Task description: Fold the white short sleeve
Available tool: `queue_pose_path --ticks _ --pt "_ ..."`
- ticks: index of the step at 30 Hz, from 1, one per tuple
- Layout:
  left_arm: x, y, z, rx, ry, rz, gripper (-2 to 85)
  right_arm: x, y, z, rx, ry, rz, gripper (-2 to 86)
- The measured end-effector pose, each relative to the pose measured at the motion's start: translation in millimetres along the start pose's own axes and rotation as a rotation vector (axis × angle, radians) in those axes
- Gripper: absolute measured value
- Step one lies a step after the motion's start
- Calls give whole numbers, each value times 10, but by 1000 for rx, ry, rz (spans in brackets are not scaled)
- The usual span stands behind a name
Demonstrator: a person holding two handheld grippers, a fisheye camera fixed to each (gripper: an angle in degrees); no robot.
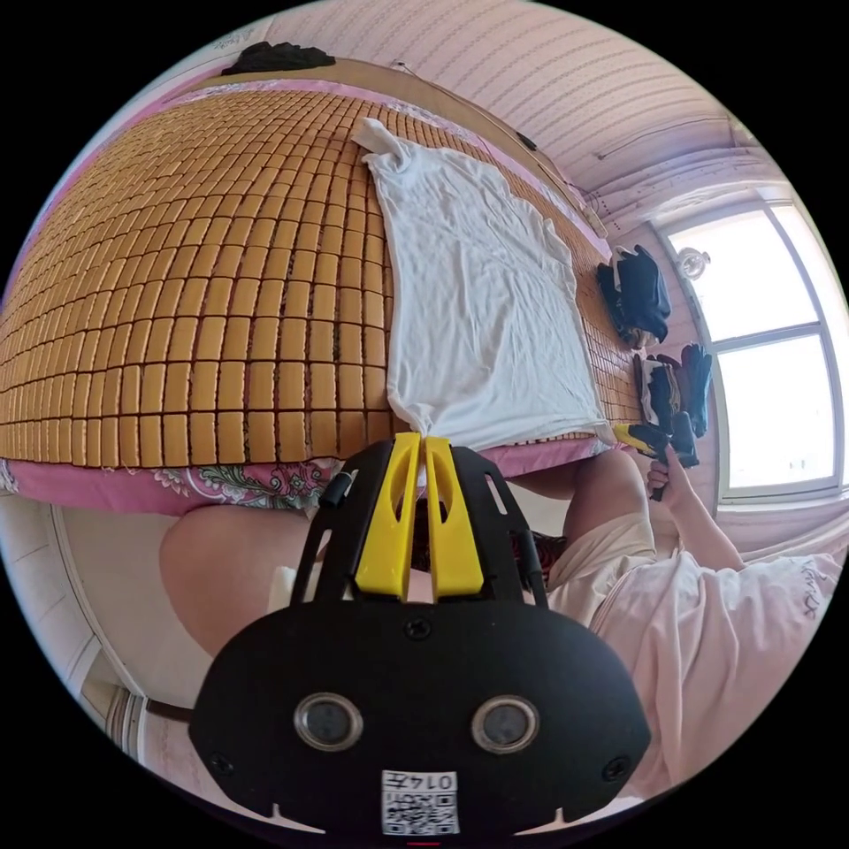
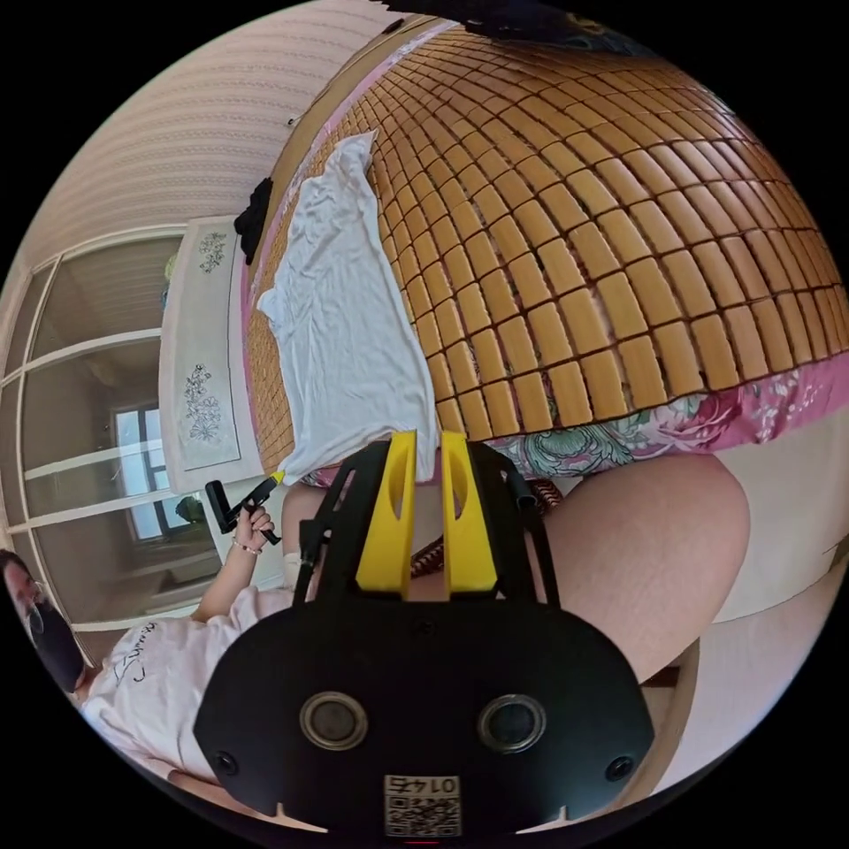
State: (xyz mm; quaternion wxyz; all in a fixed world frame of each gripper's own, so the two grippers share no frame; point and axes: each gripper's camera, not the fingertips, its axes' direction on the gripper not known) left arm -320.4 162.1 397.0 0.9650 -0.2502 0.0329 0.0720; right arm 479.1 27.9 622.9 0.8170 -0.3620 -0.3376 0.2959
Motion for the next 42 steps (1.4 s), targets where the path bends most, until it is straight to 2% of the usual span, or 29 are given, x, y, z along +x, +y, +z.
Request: queue_pose_path --ticks 6,10,13,18,22,25,29,32,34,36,38,40,42 --pt "-90 147 -137 -11 11 -33 -10 238 -20 253 -143 -18 23 68" --pt "-101 270 -338 0 35 -32 -10 373 78 228 -140 -67 -3 12" --pt "-50 351 -671 68 49 7 -10 524 184 -57 -56 -168 -22 4" --pt "23 547 -1324 237 193 43 -10 818 447 -672 183 -486 -72 -1" --pt "334 835 -2248 502 382 145 -10 584 747 -1167 322 -660 -304 -1" --pt "684 1112 -3109 698 480 296 -10 210 970 -1667 415 -800 -529 -1" --pt "1300 1570 -4427 991 461 562 -10 -631 1386 -2558 518 -909 -949 -1" --pt "1604 1693 -5068 1133 470 673 -10 -1235 1647 -3068 552 -1005 -1169 -1" --pt "1717 1637 -5267 1180 407 669 -10 -1581 1687 -3190 522 -949 -1229 -2" --pt "1715 1454 -5327 1182 341 603 -10 -1830 1607 -3172 505 -805 -1224 -2" --pt "1557 1009 -5186 1098 272 471 -10 -1945 1253 -2949 470 -578 -1098 -2" --pt "1388 632 -4953 1014 243 370 -10 -1881 866 -2676 415 -450 -982 -3" --pt "1207 267 -4677 941 285 270 -10 -1714 482 -2365 348 -459 -834 -3"
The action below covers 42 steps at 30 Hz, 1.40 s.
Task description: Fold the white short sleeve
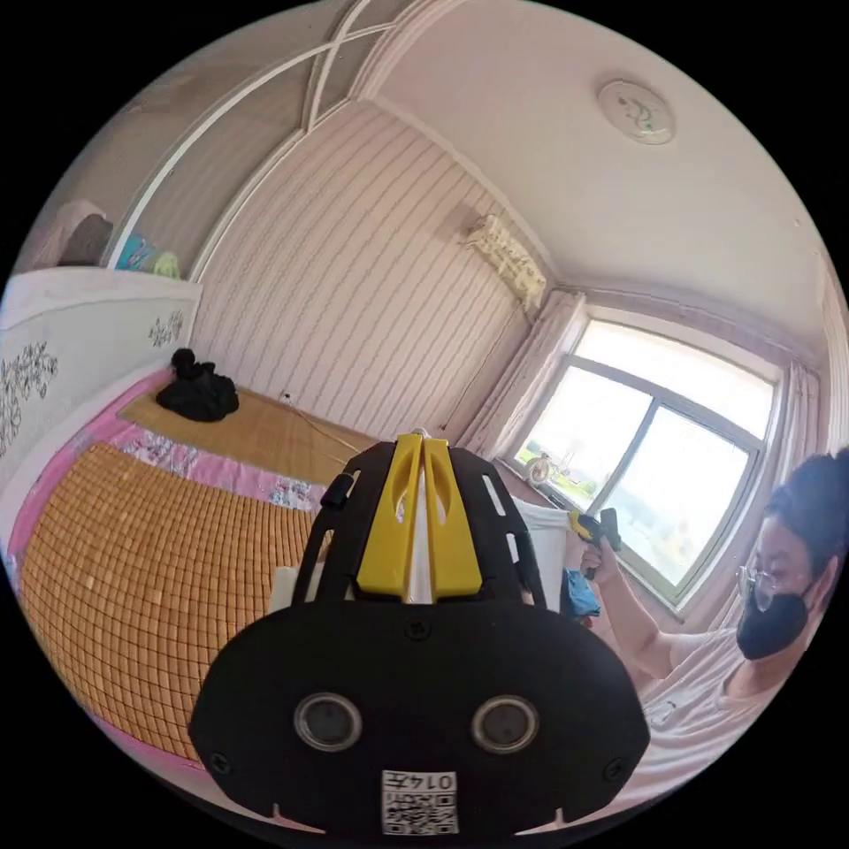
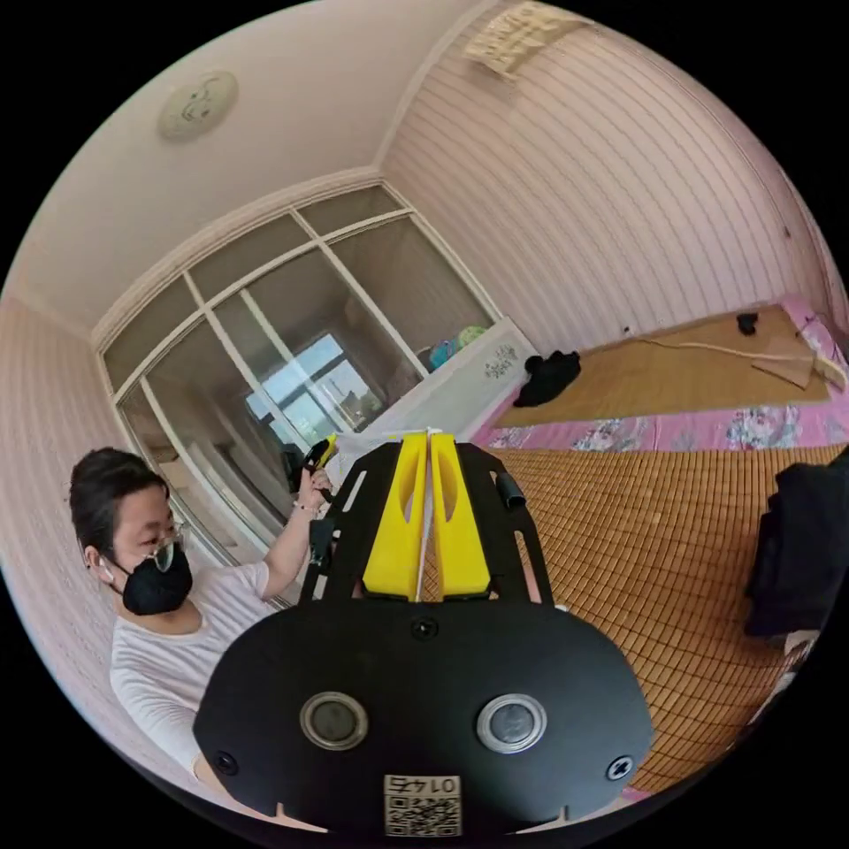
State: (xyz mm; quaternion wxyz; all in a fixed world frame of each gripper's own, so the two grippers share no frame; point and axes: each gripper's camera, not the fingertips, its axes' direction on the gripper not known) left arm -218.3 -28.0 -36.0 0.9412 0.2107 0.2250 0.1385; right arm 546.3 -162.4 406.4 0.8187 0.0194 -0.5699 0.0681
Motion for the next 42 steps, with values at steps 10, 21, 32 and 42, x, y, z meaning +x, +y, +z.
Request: queue_pose_path --ticks 10,21,32,42 --pt "251 -864 528 176 34 56 -10 -234 -1090 218 276 -62 -57 -2" --pt "-677 1058 1253 -316 -154 40 -10 536 410 438 82 39 119 -2" --pt "-1753 3325 2364 -867 -383 -242 -10 1784 1771 1239 -235 341 754 -2" --pt "-1643 3764 2467 -1153 -385 -46 -10 1318 1647 1387 -438 389 756 -2"
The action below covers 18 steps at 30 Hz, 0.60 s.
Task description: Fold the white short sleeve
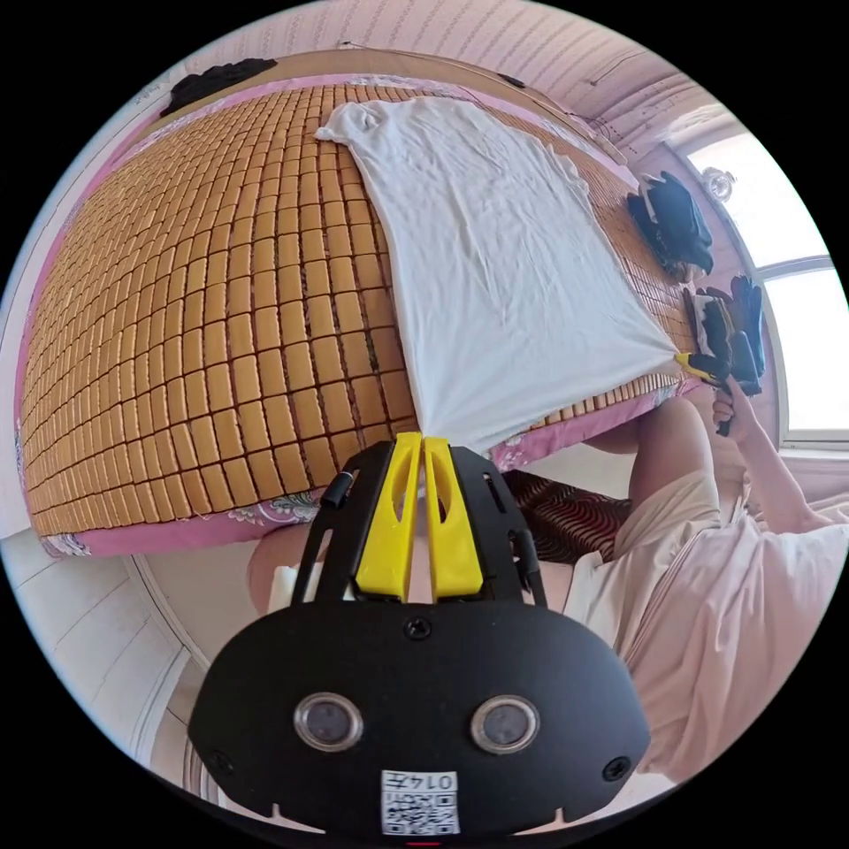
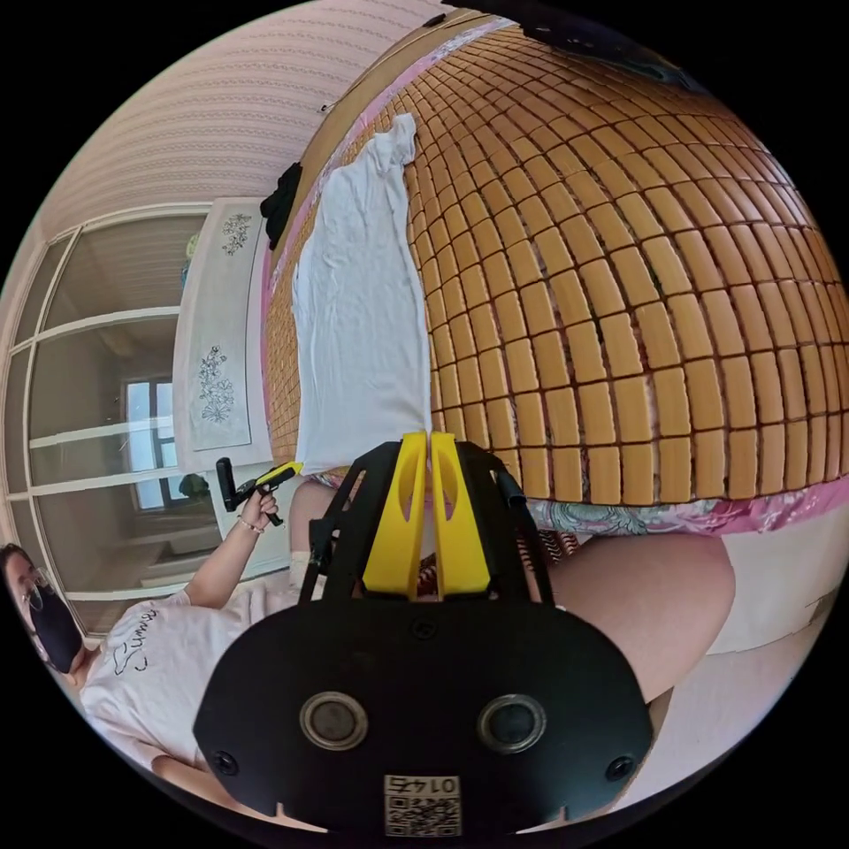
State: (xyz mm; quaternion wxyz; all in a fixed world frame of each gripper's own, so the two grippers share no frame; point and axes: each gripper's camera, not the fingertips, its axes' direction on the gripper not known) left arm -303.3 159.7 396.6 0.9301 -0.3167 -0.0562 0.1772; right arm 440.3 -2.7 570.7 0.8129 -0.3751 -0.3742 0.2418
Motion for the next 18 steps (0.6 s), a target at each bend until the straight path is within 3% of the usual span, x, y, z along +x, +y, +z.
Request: queue_pose_path --ticks 4,10,14,18 --pt "-51 99 79 -45 36 27 -10 -190 81 -21 -87 42 7 -1" --pt "-205 157 135 -31 100 -12 -10 -313 40 -63 -176 -66 87 0" --pt "-268 140 330 -94 28 -19 -8 -454 -34 -95 -172 187 117 2" --pt "-304 216 351 -97 11 -2 -4 -741 -1 -158 -159 264 15 4"
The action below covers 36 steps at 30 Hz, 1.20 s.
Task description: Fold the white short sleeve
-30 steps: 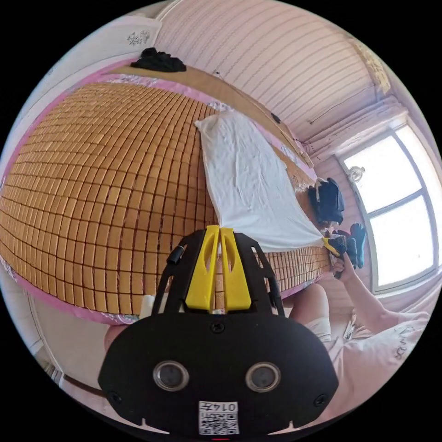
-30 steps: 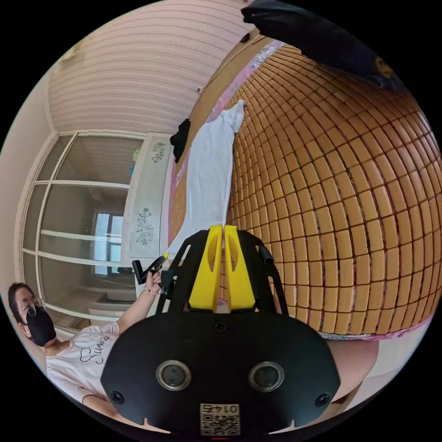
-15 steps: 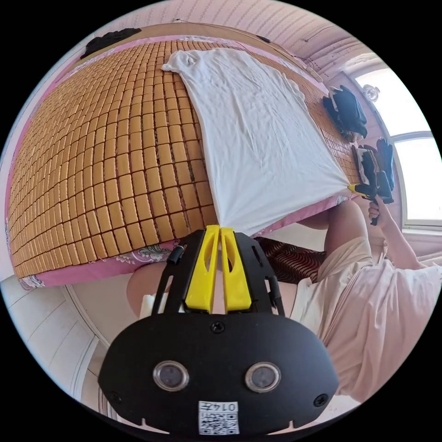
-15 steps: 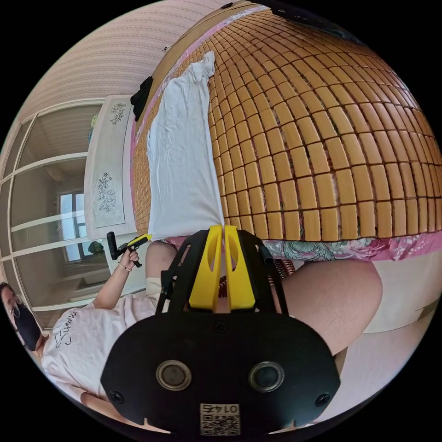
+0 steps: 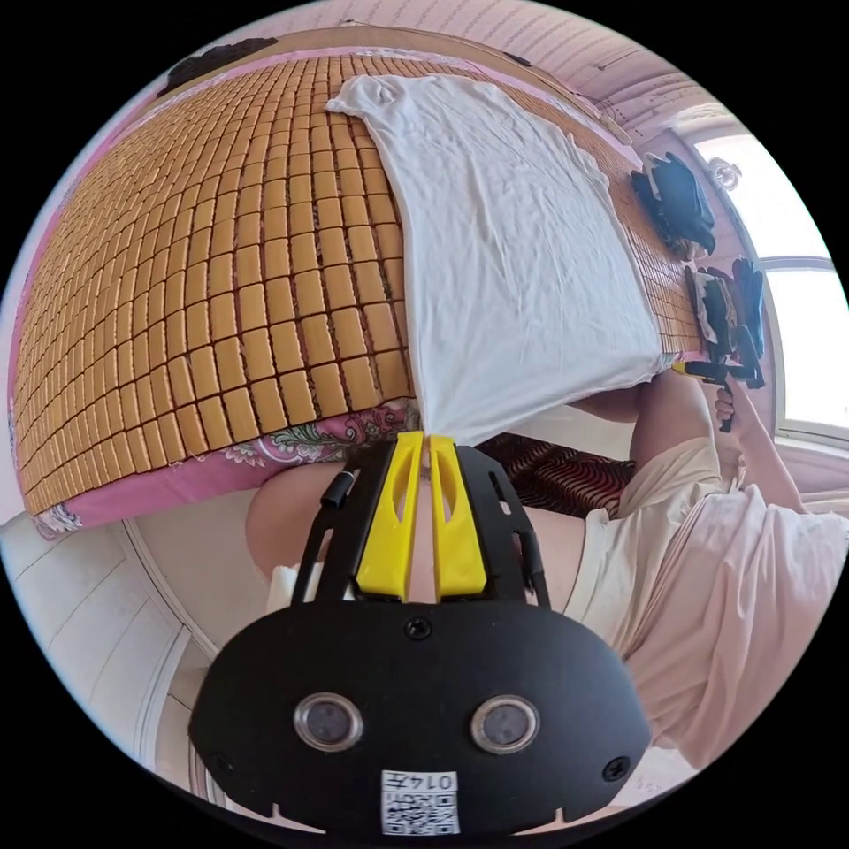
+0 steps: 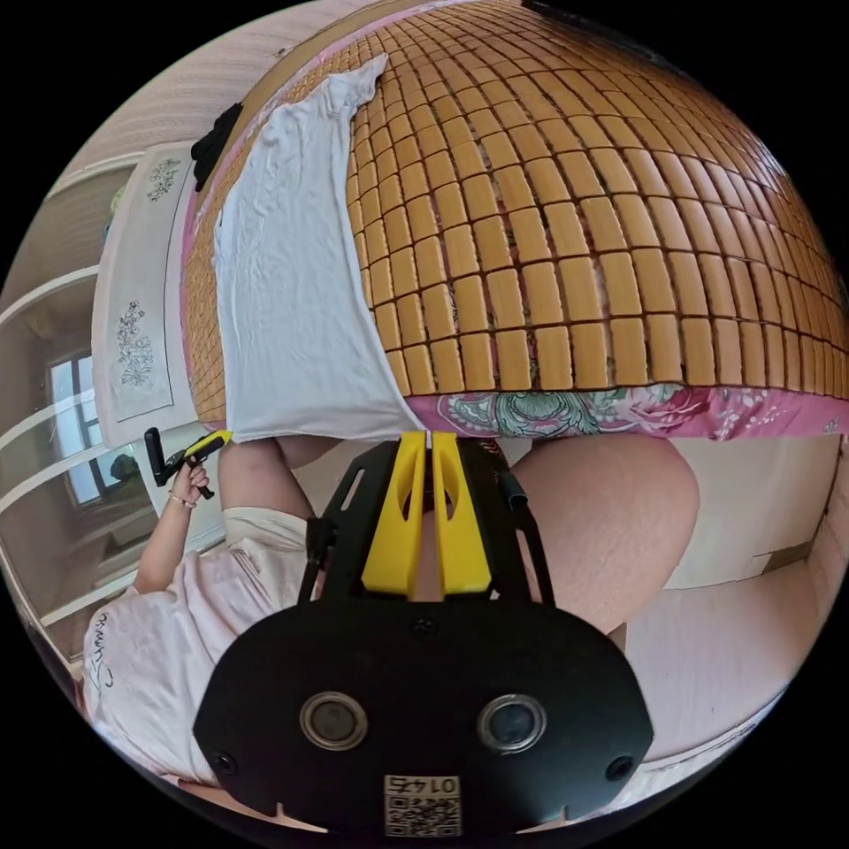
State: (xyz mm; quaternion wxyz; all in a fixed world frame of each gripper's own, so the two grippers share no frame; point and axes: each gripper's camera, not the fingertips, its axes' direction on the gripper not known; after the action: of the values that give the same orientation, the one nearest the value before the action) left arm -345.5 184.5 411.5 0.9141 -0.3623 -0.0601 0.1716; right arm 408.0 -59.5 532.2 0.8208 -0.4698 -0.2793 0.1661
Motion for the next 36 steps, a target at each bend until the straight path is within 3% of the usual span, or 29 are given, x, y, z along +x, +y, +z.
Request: queue_pose_path --ticks 6,15,19,26,30,36 --pt "-140 287 53 -29 -17 6 1 -196 59 -163 17 -37 -55 7" --pt "-293 377 -342 265 -22 -29 -8 -978 -294 -486 33 -15 -260 7" --pt "-502 -85 -394 409 24 -68 -9 -1964 -898 -513 16 41 -508 6" --pt "-1002 -1530 -346 569 -58 -149 9 -3527 -2273 -217 58 190 -845 -1" --pt "-1270 -2091 -161 524 -43 -179 43 -3954 -2855 -34 53 172 -885 -2" --pt "-1523 -2115 34 477 -61 -207 -2 -4138 -3131 9 16 61 -814 -2"
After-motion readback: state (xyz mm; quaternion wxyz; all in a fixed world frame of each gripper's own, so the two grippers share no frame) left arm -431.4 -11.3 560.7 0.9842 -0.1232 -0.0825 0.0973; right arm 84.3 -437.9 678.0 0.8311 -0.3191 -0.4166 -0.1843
